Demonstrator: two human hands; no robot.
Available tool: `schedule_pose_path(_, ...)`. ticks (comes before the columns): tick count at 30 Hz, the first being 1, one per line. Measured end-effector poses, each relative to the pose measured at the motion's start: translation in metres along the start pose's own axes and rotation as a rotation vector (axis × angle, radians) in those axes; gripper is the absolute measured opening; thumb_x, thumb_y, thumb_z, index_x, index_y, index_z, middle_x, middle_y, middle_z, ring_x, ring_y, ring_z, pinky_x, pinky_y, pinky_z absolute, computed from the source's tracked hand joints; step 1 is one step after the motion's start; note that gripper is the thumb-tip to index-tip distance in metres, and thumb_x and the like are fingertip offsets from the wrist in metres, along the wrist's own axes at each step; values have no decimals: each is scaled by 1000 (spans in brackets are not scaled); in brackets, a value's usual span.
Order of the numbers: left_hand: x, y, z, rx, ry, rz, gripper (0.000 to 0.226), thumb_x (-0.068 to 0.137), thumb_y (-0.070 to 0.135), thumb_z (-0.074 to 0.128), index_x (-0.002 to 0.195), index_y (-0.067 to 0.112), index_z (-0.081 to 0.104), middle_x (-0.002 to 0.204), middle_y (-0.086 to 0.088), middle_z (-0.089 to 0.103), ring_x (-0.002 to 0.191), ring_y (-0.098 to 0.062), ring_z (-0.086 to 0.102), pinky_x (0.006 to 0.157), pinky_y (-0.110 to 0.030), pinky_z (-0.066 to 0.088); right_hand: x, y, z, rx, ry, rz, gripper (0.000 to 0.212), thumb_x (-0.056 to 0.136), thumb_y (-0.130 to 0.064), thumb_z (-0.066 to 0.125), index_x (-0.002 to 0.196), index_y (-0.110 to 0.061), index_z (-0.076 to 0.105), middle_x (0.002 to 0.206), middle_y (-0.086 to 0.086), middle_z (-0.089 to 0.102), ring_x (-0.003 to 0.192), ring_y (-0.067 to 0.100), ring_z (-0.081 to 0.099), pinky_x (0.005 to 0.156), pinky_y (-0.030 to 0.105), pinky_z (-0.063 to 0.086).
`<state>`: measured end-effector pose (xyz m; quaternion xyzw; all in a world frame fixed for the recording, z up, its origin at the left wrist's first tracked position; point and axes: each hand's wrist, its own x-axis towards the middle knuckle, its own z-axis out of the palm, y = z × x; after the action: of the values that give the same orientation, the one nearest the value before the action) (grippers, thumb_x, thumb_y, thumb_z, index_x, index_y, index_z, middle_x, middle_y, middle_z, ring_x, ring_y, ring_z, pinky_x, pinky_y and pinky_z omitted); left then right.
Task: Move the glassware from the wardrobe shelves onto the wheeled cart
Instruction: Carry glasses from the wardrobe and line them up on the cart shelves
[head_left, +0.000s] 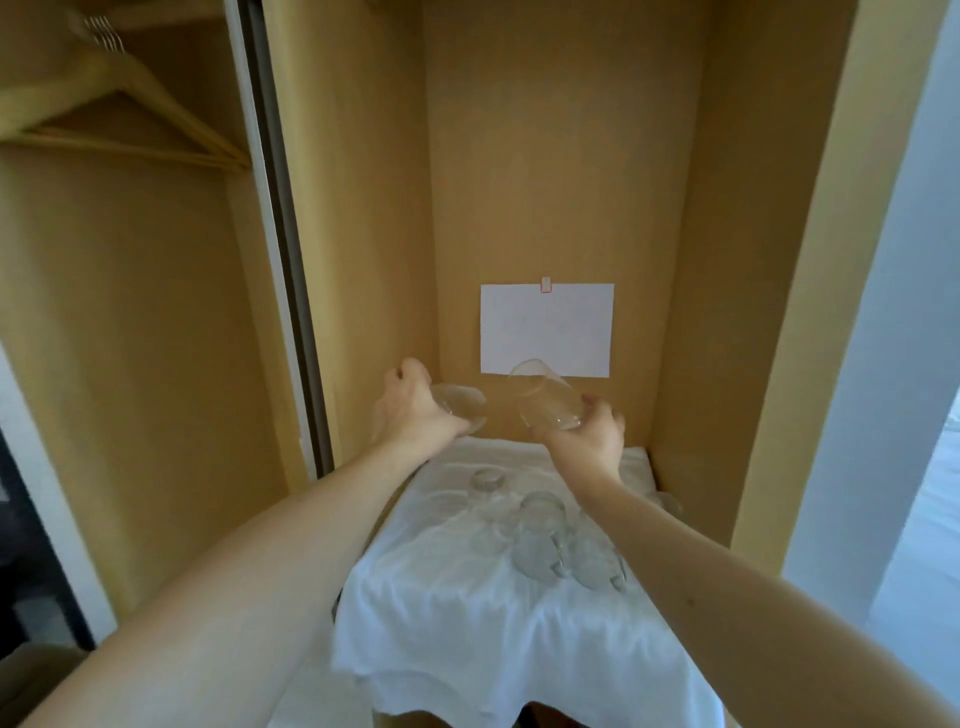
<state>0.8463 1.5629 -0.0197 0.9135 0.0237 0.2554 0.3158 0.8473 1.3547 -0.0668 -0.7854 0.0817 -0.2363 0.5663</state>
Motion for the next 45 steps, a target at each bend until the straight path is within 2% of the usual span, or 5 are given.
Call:
schedule_pose_path(9,-37,20,-17,-423,109,-206,81,53,48,92,111,28,39,109,3,50,86,-8,51,62,-28,39,-55,-8,-28,94,111,-68,89,61,-61,85,136,-28,49,117,-20,47,96,0,52,84,25,39)
schedule_pose_path(16,-35,42,-15,-660,70,-87,90,56,33,95,129,24,44,129,1,38,110,-22,53,92,-43,55,-72,-29,-39,111,199,-96,90,69,-49,88,144,-26,44,120,-17,47,104,2,52,86,18,38)
schedule_pose_path(22,-37,41,-12,-713,-137,26,79,61,27,94,126,23,50,120,4,30,93,-3,47,65,-2,36,-85,-44,-46,83,333,-30,98,66,-32,90,148,-27,37,129,-8,35,110,10,50,90,25,43)
schedule_pose_path(32,-89,64,10,-1026,-634,127,85,66,15,93,123,28,30,118,7,51,104,-10,60,74,-30,58,-164,-39,-79,-34,656,30,109,33,-53,85,128,-34,33,113,-11,49,104,14,56,77,27,51)
schedule_pose_path(45,-256,173,60,-1034,-1189,304,95,69,21,92,144,25,35,129,-1,52,114,-24,57,67,-24,49,-303,-2,-230,-347,1013,174,105,60,-23,97,147,-19,37,124,0,57,108,16,56,94,34,51)
